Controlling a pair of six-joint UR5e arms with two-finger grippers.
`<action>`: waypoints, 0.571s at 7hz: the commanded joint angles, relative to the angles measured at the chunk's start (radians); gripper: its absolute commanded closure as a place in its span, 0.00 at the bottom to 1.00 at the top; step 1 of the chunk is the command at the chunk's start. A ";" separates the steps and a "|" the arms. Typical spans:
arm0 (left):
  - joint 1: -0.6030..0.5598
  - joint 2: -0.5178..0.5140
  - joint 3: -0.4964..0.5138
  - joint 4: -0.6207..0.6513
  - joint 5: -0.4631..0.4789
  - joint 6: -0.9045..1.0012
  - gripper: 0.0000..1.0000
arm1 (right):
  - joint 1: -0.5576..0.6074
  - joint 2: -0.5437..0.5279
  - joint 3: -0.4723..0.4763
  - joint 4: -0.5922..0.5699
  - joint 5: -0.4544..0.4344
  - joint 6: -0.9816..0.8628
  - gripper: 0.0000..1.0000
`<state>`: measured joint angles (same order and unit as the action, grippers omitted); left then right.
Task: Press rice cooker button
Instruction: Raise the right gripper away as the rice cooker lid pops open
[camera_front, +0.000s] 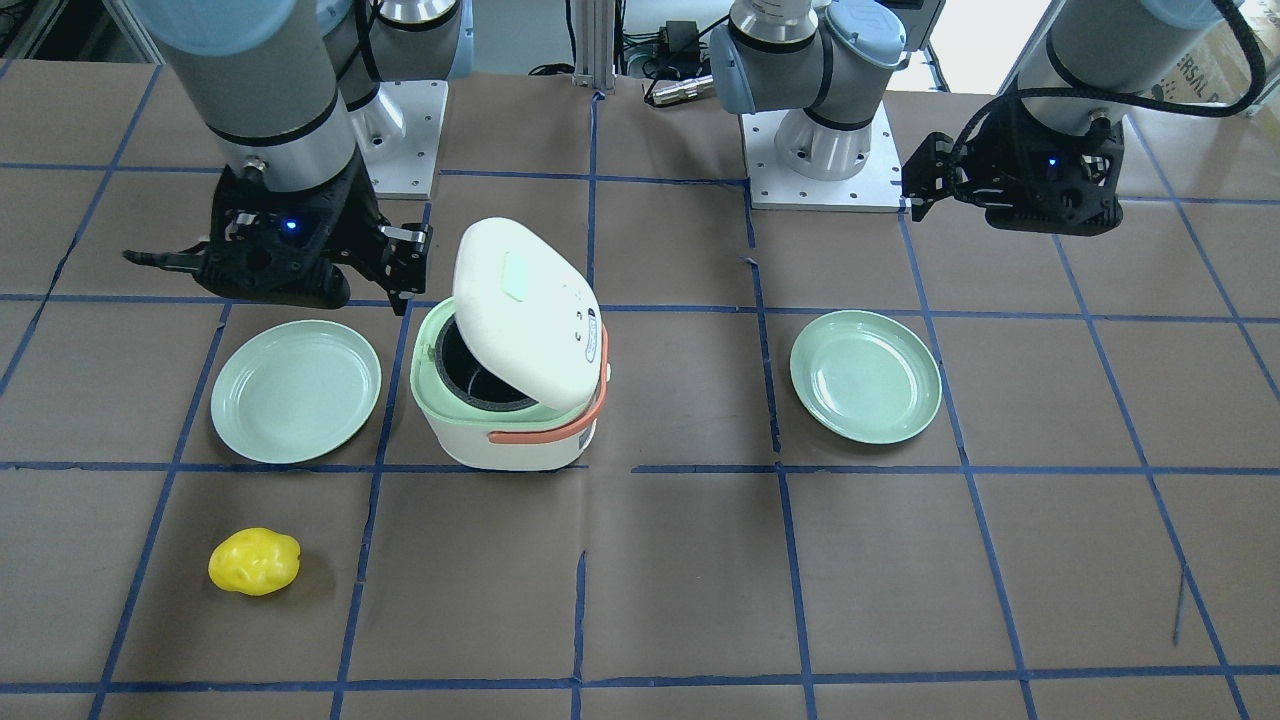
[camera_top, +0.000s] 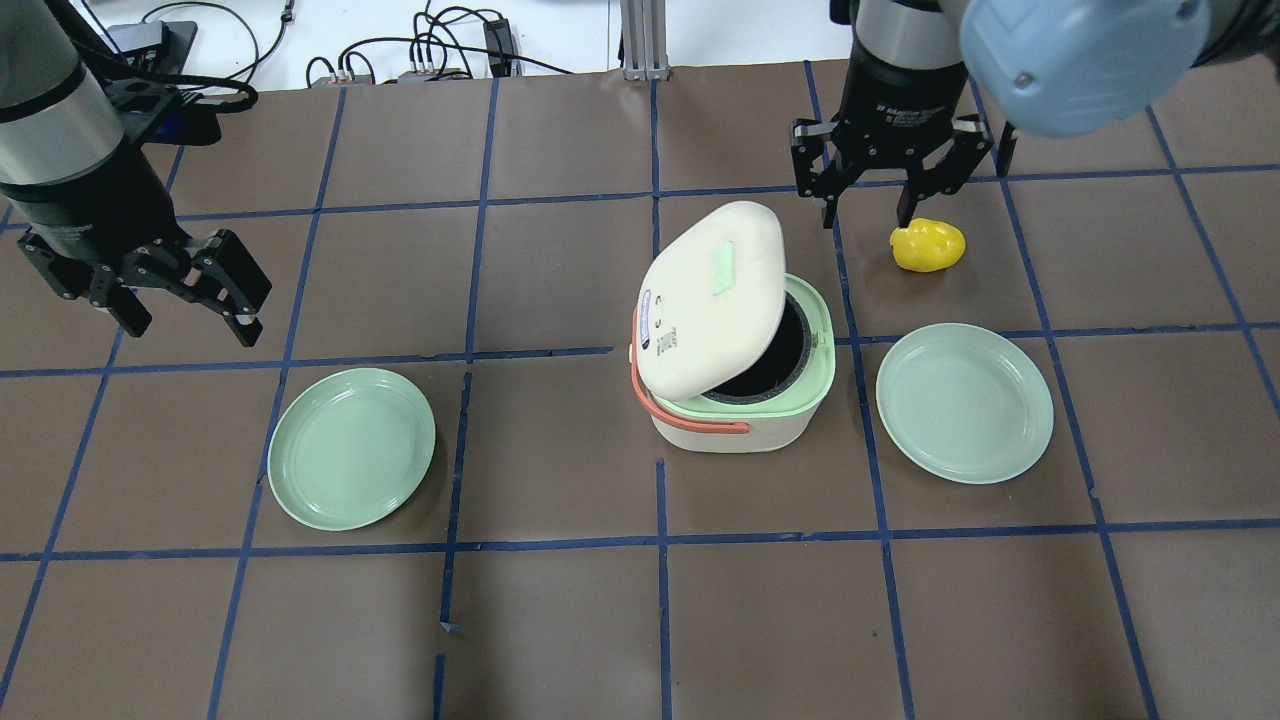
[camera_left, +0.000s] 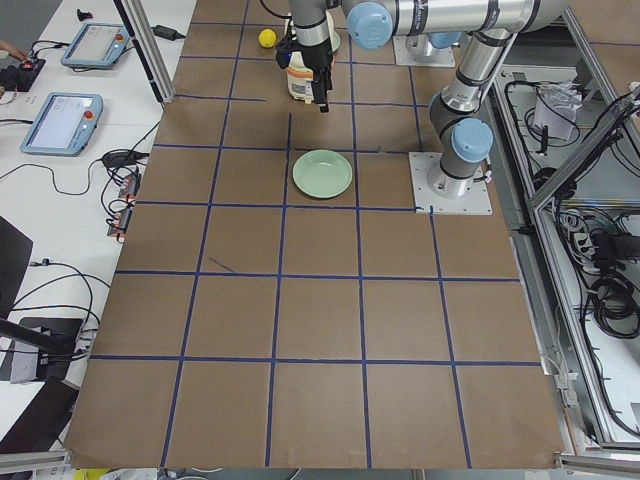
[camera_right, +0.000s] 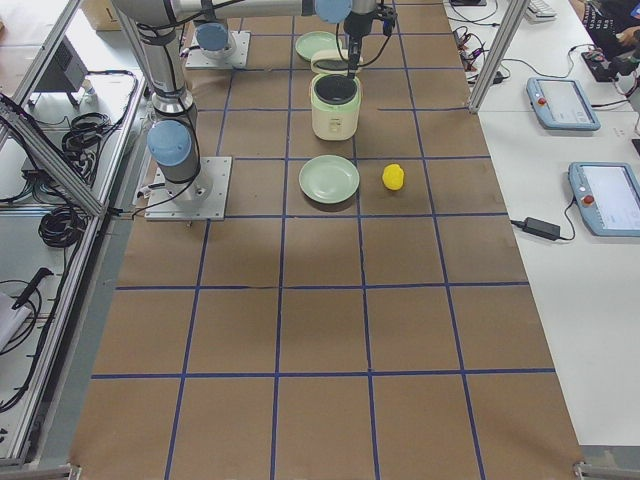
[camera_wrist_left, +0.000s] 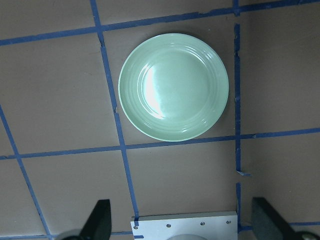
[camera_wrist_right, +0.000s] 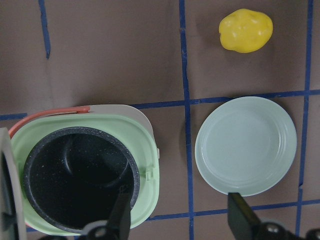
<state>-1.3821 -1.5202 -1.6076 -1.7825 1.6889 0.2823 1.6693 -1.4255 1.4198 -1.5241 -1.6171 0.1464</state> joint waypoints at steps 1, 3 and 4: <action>0.000 0.000 0.000 0.000 0.000 0.000 0.00 | -0.135 -0.006 -0.021 0.039 0.040 -0.225 0.00; 0.000 0.000 0.000 0.000 0.000 0.000 0.00 | -0.152 -0.016 -0.009 0.042 0.117 -0.226 0.00; 0.000 0.000 0.000 0.000 0.000 0.000 0.00 | -0.151 -0.021 -0.013 0.042 0.109 -0.222 0.00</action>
<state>-1.3821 -1.5201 -1.6076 -1.7825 1.6889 0.2822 1.5222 -1.4407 1.4084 -1.4829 -1.5137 -0.0747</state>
